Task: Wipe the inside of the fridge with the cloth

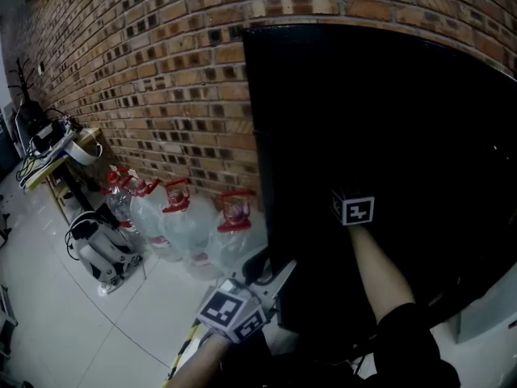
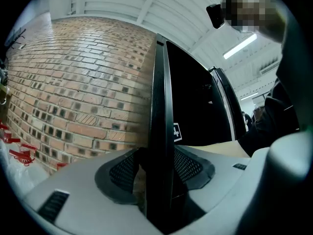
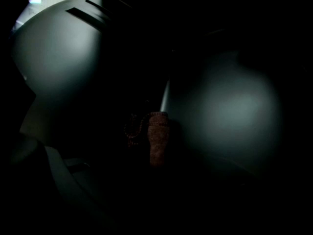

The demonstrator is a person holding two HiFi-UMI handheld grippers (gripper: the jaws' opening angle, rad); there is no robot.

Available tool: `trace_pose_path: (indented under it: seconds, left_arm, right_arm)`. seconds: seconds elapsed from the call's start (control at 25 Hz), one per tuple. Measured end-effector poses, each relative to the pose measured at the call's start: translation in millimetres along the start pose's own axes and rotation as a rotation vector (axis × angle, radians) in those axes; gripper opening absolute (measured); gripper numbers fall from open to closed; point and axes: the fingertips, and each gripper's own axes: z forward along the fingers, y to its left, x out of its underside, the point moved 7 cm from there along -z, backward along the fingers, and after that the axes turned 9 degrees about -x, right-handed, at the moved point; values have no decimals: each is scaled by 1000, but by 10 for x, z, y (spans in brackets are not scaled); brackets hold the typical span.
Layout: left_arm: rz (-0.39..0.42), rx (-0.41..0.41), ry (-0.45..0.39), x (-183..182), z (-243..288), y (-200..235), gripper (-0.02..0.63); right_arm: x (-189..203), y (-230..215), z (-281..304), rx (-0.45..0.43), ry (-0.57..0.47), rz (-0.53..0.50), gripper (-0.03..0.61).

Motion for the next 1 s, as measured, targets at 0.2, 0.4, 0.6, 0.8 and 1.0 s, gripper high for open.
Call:
trace_pose_path:
  seconds: [0.2, 0.4, 0.6, 0.8, 1.0]
  left_arm:
    - [-13, 5, -3, -31, 14, -7, 224]
    - [-26, 8, -13, -16, 19, 10, 225]
    - [-53, 71, 11, -38, -14, 50, 239]
    - [-54, 81, 2, 44, -171, 24, 244]
    - [-26, 93, 25, 196, -247, -59, 295]
  right_arm:
    - [87, -71, -131, -47, -8, 43, 74]
    - [26, 84, -642, -95, -87, 81, 74]
    - [38, 365, -1105, -194, -108, 77, 74]
    - [82, 742, -1516, -355, -163, 105, 74]
    - [207, 1077, -1694, -568, -214, 167, 74]
